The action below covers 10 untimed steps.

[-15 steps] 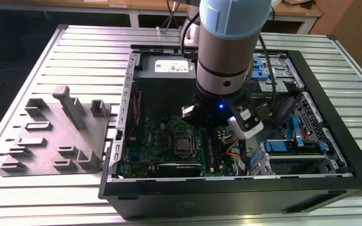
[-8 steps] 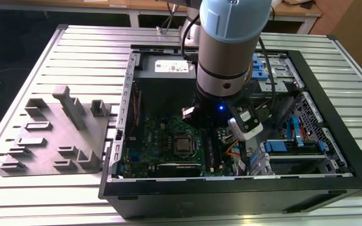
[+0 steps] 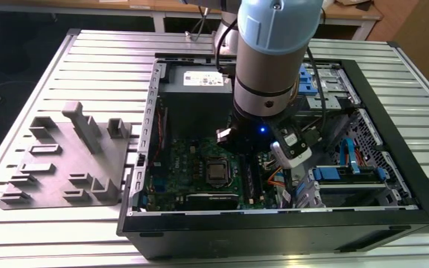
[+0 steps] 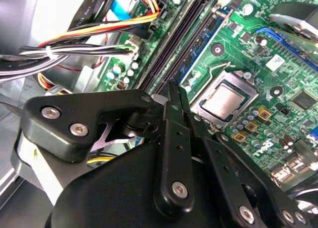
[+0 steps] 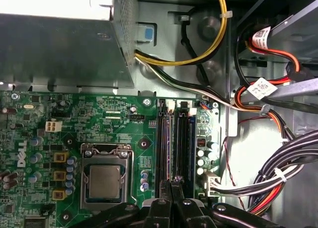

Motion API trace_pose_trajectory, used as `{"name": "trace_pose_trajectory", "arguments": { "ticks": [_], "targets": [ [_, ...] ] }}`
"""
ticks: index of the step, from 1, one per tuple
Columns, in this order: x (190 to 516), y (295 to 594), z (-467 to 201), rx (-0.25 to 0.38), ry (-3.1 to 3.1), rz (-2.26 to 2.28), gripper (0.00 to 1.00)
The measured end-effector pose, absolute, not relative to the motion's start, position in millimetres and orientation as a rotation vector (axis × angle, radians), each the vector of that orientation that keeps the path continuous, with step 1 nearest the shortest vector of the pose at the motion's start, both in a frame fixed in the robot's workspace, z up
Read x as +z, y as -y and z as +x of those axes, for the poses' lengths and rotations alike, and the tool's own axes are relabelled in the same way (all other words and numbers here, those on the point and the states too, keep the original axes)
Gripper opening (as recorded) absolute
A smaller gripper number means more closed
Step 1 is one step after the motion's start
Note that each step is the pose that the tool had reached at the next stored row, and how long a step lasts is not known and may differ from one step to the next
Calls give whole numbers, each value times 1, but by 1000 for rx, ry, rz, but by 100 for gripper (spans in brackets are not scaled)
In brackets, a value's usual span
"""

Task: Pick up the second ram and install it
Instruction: 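Insert the second ram into the second slot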

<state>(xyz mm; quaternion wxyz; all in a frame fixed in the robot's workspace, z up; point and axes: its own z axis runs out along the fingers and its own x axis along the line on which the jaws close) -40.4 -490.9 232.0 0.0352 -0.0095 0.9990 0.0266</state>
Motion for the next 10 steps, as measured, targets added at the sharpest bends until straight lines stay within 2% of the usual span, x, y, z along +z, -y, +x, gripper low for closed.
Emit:
{"name": "trace_pose_trajectory", "arguments": {
  "ticks": [10],
  "targets": [
    [230,491,-41,88,-3070,-29,8]
  ]
}}
